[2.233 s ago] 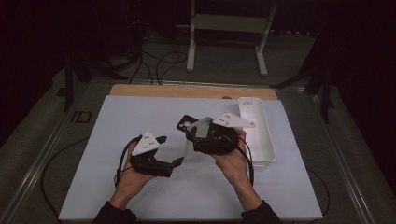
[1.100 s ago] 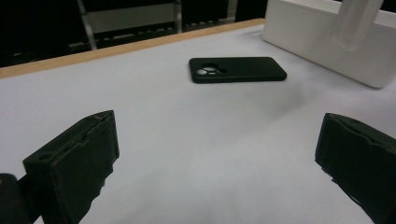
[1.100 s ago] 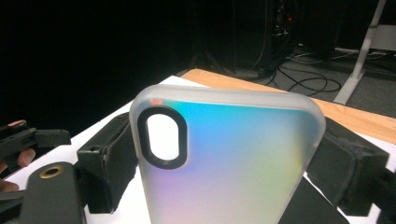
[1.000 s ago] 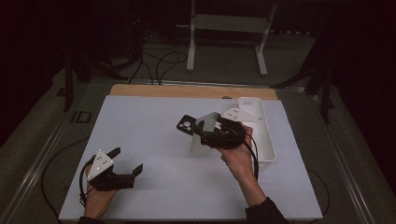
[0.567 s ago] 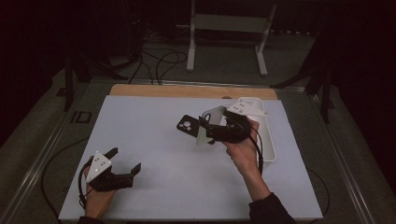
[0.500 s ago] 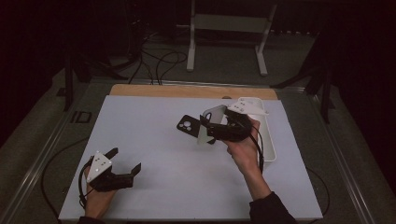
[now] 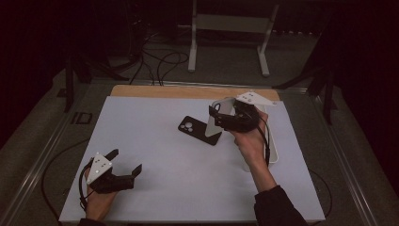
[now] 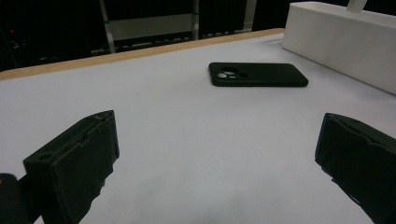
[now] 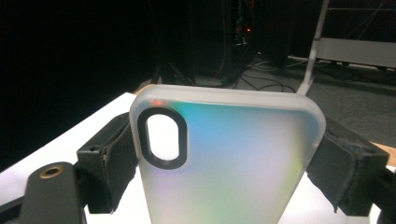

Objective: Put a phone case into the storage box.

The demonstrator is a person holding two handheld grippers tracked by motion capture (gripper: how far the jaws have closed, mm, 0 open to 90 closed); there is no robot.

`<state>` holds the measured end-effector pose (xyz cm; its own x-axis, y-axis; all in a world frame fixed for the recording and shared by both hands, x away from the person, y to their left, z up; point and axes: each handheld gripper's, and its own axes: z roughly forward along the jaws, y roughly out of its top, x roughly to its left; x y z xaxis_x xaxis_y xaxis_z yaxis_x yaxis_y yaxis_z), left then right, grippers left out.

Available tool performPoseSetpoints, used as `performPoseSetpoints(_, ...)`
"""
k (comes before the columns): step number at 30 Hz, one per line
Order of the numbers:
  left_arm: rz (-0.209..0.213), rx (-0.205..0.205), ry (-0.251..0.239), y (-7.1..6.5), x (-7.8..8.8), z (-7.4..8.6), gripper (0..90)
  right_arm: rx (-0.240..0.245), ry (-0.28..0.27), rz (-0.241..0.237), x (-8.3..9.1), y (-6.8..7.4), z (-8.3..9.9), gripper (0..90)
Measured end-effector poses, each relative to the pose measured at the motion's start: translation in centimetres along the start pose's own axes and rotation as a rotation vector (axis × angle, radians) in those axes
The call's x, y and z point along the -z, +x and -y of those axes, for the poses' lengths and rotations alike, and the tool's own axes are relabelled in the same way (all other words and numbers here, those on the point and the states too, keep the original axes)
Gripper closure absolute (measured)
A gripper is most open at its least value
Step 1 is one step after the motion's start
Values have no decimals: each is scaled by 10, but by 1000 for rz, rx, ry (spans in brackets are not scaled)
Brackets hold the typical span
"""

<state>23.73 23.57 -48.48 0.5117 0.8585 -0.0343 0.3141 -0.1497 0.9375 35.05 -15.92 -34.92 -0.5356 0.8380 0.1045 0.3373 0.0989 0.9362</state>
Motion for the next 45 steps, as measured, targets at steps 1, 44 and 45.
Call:
performPoseSetpoints(1, 0, 0, 0, 0, 0, 0, 4, 0, 0, 0, 0, 0, 0, 162)
performPoseSetpoints(44, 3, 14, 11, 0, 1, -1, 5, 1, 29, 187, -25, -59, -19, 163)
performPoseSetpoints(45, 4, 14, 12, 0, 1, -1, 5, 2, 27, 195, -25, -61, -20, 163)
